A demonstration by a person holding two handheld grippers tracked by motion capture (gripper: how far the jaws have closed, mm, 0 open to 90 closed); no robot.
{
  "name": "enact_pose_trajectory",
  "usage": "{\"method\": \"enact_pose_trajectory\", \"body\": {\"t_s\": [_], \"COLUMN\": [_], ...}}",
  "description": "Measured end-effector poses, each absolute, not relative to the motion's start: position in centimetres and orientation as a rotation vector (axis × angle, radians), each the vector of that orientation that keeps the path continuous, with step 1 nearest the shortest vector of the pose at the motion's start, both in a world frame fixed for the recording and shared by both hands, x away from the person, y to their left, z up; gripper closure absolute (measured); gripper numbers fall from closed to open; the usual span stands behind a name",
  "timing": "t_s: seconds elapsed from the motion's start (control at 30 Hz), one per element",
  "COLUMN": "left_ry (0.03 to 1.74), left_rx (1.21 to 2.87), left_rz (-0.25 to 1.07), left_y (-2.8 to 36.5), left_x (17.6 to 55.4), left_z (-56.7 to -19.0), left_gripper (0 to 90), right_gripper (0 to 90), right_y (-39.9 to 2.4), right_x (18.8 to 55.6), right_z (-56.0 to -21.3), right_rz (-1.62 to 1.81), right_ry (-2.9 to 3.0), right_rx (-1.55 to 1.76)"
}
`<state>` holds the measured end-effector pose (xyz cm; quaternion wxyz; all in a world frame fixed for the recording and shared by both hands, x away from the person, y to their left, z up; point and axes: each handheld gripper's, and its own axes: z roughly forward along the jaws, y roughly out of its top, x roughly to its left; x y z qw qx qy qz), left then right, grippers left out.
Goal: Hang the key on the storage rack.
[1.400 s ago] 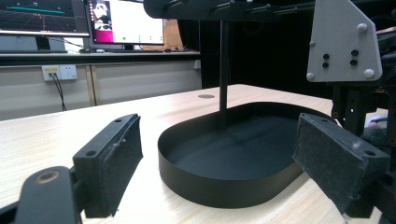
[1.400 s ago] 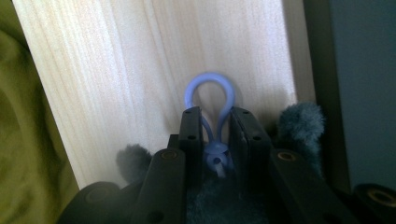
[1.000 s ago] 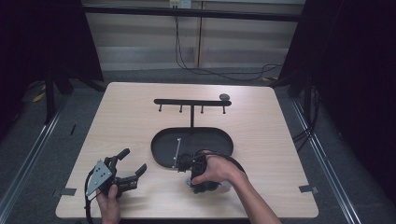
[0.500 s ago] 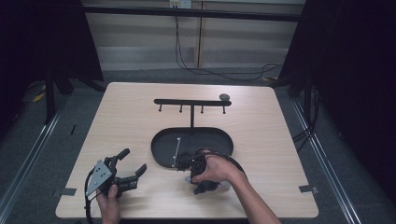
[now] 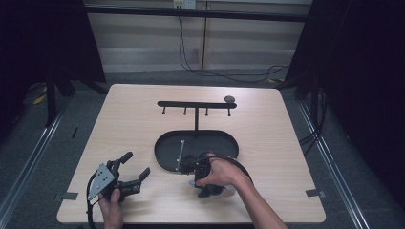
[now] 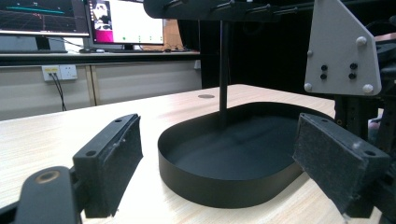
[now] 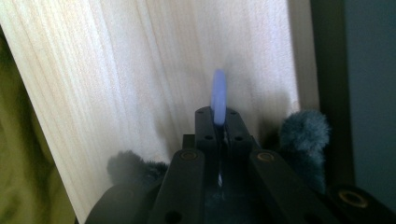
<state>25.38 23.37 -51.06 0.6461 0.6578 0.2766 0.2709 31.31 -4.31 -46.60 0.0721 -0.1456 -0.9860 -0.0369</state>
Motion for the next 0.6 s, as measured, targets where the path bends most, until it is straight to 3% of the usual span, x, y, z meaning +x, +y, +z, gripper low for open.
{"method": "enact_pose_trajectory", "body": {"t_s": [0.6], "left_ry": [0.629], "left_rx": [1.499], "left_rz": [0.618], "left_y": [23.4], "left_x": [25.4], "left_z": [-51.1], "left_gripper": [15.3], "right_gripper": [87.6], "right_y": [-5.6], "right_x": [31.5], "right_z": [-43.4], "right_rz": [-0.164], "right_ry": [-2.976], "right_rx": [-0.453]}}
